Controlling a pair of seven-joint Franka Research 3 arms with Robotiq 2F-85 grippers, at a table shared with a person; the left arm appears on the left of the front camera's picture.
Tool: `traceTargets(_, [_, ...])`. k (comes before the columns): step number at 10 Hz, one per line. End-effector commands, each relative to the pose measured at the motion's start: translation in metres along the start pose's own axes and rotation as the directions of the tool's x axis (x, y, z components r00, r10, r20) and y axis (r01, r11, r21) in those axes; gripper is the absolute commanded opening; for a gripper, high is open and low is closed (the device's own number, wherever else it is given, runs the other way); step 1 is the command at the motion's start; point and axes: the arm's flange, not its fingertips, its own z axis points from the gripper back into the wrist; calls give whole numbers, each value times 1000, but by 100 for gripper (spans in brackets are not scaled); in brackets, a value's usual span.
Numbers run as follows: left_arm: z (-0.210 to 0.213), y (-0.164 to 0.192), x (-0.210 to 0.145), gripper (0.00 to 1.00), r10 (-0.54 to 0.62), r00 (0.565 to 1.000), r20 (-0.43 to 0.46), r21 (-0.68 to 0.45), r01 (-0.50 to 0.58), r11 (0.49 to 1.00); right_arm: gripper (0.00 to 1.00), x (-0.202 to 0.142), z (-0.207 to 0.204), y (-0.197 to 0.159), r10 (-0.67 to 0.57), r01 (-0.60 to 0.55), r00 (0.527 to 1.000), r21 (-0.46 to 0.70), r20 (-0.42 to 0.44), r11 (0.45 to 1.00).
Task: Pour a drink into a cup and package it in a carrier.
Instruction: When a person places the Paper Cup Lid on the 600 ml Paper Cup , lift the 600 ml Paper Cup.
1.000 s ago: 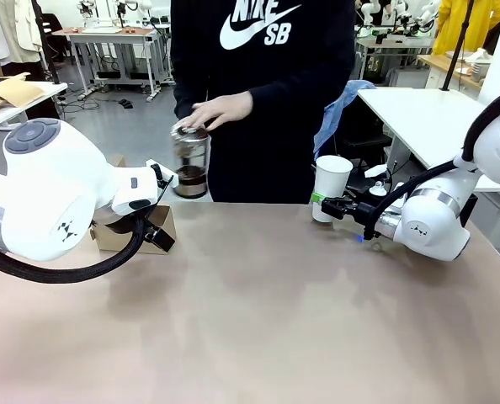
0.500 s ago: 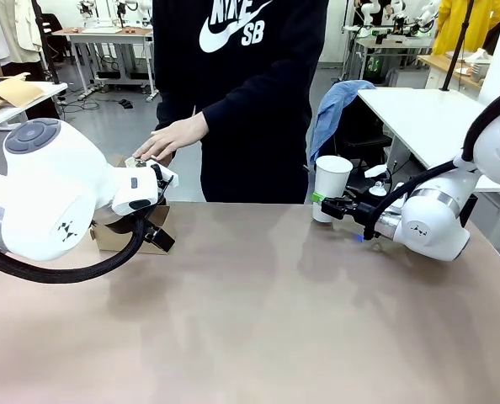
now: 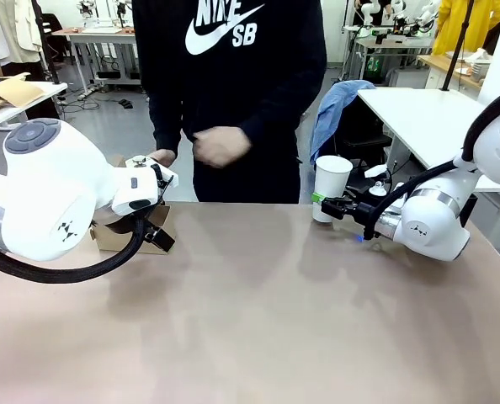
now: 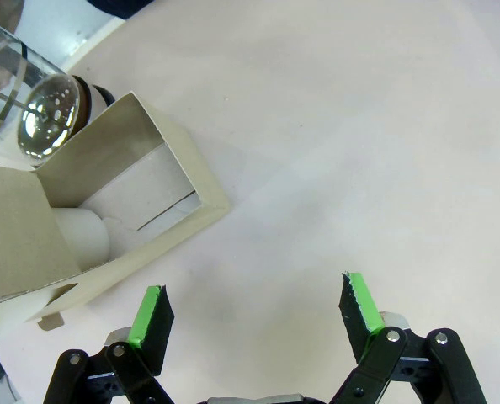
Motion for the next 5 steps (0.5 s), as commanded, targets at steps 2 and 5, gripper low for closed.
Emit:
traceTargets(2, [0,0,0,100,1,1000,1,-1,-1,1000,80,3,-4,-1,4,-4,1000,-5,1,1000])
traceTargets(5, [0,0,0,100,1,1000,1,-1,-1,1000,80,3,-4,-1,4,-4,1000,-5,1,1000])
